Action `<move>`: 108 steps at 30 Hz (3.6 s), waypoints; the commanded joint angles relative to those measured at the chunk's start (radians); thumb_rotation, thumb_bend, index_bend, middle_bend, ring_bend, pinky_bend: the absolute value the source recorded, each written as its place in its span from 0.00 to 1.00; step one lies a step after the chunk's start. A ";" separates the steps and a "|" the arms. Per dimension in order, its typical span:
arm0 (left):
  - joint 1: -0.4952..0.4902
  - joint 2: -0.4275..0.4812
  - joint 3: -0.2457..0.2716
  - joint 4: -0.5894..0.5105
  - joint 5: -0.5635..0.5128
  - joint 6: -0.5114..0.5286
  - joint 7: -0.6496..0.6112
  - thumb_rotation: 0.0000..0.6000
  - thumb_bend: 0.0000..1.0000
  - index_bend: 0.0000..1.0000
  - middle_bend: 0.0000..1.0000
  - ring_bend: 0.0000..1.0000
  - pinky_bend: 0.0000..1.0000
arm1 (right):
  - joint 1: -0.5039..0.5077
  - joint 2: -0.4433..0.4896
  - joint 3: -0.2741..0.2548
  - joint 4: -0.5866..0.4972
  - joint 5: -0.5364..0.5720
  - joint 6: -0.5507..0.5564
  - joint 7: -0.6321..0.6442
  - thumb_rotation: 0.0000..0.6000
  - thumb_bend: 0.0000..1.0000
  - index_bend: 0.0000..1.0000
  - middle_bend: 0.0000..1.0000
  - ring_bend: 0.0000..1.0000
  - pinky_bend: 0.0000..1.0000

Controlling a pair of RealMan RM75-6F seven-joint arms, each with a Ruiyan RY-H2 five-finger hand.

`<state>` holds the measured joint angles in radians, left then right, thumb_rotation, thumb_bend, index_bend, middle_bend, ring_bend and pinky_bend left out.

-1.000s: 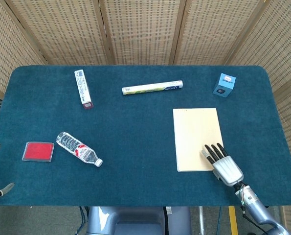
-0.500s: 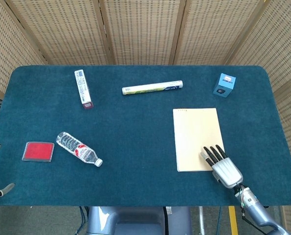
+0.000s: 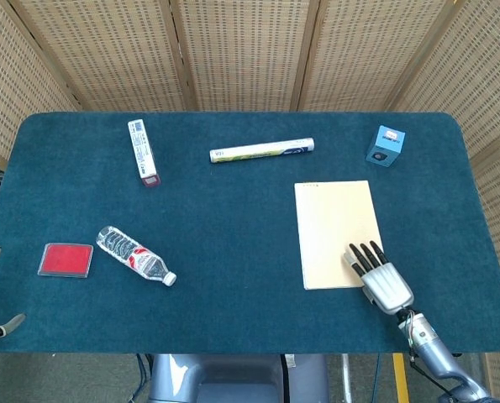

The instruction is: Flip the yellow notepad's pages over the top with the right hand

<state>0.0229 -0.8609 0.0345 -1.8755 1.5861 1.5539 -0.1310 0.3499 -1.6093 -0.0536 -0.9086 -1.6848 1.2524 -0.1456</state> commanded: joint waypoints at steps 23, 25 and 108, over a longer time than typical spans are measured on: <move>-0.012 0.000 -0.004 -0.007 -0.015 -0.023 0.012 1.00 0.00 0.00 0.00 0.00 0.00 | 0.134 -0.056 0.140 0.002 0.086 -0.031 -0.083 1.00 0.47 0.00 0.00 0.00 0.00; -0.013 0.001 -0.005 -0.008 -0.017 -0.025 0.012 1.00 0.00 0.00 0.00 0.00 0.00 | 0.148 -0.058 0.149 -0.002 0.096 -0.047 -0.088 1.00 0.47 0.00 0.00 0.00 0.00; -0.093 0.012 -0.043 -0.035 -0.160 -0.173 0.035 1.00 0.00 0.00 0.00 0.00 0.00 | 0.348 0.333 0.208 -0.348 0.420 -0.329 0.499 1.00 0.66 0.68 0.65 0.45 0.56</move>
<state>-0.0619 -0.8486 -0.0028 -1.9073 1.4383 1.3924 -0.1039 0.6677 -1.2667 0.1233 -1.2853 -1.3007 0.9698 0.3806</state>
